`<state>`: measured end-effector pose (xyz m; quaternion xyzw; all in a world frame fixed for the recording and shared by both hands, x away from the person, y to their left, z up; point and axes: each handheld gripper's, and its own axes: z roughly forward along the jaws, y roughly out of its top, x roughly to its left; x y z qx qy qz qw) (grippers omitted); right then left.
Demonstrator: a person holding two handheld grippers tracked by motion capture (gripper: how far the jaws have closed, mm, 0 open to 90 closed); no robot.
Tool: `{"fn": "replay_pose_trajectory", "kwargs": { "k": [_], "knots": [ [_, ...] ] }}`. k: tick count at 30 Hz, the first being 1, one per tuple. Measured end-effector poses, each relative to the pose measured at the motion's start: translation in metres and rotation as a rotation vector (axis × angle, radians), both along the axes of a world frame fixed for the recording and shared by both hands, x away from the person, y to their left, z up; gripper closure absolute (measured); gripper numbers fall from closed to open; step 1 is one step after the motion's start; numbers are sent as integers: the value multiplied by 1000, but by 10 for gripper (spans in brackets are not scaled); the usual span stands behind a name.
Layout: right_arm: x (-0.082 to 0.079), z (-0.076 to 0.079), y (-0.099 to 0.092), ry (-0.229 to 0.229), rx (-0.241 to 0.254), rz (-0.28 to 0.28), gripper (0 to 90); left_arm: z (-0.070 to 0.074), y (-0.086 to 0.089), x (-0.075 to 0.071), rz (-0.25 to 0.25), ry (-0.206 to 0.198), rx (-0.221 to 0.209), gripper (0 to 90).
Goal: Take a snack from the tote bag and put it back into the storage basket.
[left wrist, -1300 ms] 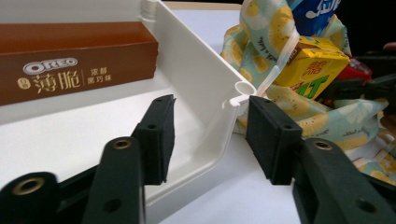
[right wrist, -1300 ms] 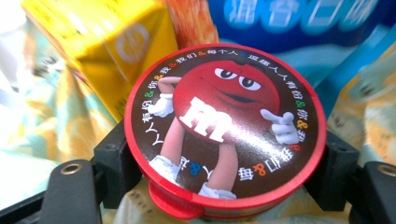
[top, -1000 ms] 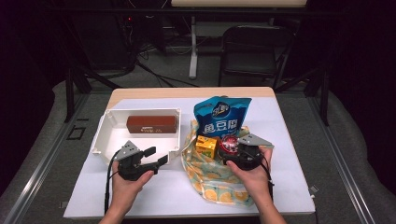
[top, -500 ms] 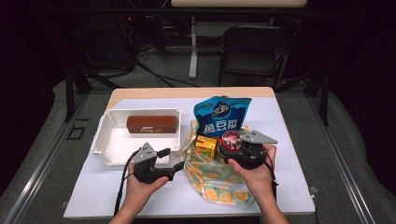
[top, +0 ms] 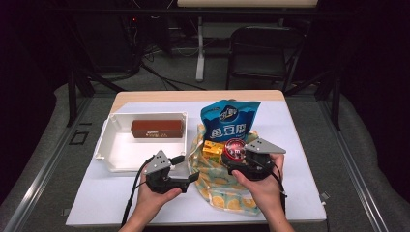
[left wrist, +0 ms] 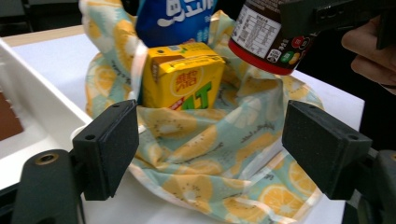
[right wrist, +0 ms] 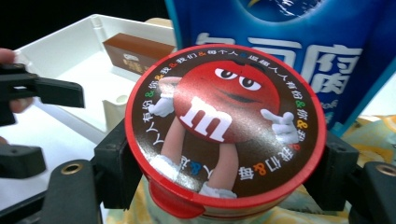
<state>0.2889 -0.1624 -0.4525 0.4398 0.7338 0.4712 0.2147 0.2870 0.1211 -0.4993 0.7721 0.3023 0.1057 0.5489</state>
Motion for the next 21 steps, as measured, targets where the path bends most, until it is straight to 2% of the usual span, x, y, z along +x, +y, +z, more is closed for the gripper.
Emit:
{"fn": "replay_pose_trajectory", "kwargs": {
  "k": [1,3,5,6,11,12,14,18,19,20,21],
  "knots": [
    [-1,1,2,-2,3,5,252,0,-2,-1,16,-10,1,188],
    [-3,2,5,0,-5,15,252,0,-3,-2,-11,-6,-3,186],
    [-5,2,8,5,-2,23,252,0,-6,-3,-3,-17,-4,186],
    [-5,2,9,3,3,26,252,0,-6,-3,-26,-13,-8,186],
    [-8,2,16,13,9,46,252,-1,-13,-7,-54,-26,-3,186],
    [-9,2,17,13,11,50,252,0,-14,-8,-72,-22,3,190],
    [-10,2,20,17,8,60,252,-1,-17,-10,-69,-39,5,194],
    [-13,2,27,20,12,81,252,-1,-22,-12,-111,-45,9,197],
    [-14,1,29,20,15,85,252,-1,-24,-13,-96,-52,11,197],
    [-15,1,31,22,12,92,252,-1,-24,-13,-112,-51,13,197],
    [-15,1,33,25,7,99,252,-1,-26,-14,-98,-61,13,198]
  ]
}}
